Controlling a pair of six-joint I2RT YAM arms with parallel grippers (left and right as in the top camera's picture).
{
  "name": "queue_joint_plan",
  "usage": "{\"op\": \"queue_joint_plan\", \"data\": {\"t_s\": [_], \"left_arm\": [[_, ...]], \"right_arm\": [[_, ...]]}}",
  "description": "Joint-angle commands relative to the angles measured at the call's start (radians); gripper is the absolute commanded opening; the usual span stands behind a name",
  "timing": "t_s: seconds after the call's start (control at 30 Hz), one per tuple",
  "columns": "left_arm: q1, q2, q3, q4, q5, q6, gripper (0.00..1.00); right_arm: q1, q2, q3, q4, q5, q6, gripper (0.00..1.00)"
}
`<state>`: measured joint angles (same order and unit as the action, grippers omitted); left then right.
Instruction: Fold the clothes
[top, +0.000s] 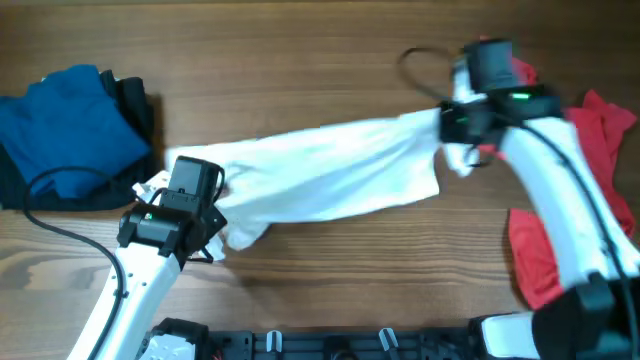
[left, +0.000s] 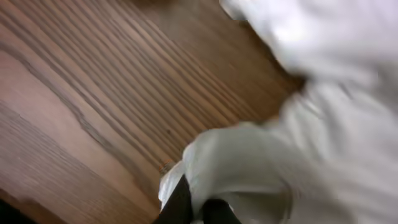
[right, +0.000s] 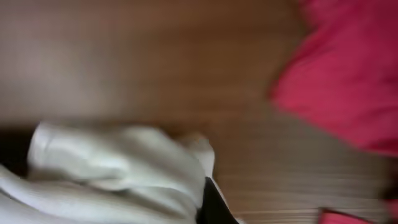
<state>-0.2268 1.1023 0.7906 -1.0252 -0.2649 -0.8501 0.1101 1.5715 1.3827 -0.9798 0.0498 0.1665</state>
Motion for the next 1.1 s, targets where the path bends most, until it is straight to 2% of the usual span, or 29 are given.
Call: {"op": "queue_joint_plan", "data": {"t_s": [0.0, 0.03, 0.07, 0.17, 0.3, 0.53, 0.8, 1.07], "left_arm": [[0.008, -0.003, -0.003, 0.035, -0.126, 0.005, 0.04], [0.008, -0.003, -0.003, 0.047, -0.125, 0.005, 0.04], [0.007, -0.003, -0.003, 0.056, -0.125, 0.005, 0.04], [0.007, -0.003, -0.003, 0.068, -0.125, 0.005, 0.04], [0.007, -0.003, -0.003, 0.068, -0.125, 0.005, 0.04], [0.007, -0.003, -0.003, 0.068, -0.103, 0.005, 0.04], [0.007, -0.003, -0.003, 0.068, -0.087, 0.005, 0.04], [0.007, -0.003, -0.003, 0.068, -0.084, 0.005, 0.04]], "right_arm": [[-0.111, 0.006, -0.003, -0.047, -0.072, -0.134, 0.24], [-0.132, 0.016, -0.004, -0.061, -0.077, -0.145, 0.39], [-0.148, 0.027, -0.004, -0.072, -0.076, -0.143, 0.6], [-0.171, 0.049, -0.004, -0.092, -0.077, -0.137, 0.63], [-0.167, 0.061, -0.008, -0.115, -0.09, -0.137, 0.62], [-0.146, 0.061, -0.104, -0.132, -0.237, -0.137, 0.6], [-0.035, 0.061, -0.402, 0.141, -0.283, -0.025, 0.67], [0.005, 0.061, -0.568, 0.362, -0.291, 0.078, 0.68]]}}
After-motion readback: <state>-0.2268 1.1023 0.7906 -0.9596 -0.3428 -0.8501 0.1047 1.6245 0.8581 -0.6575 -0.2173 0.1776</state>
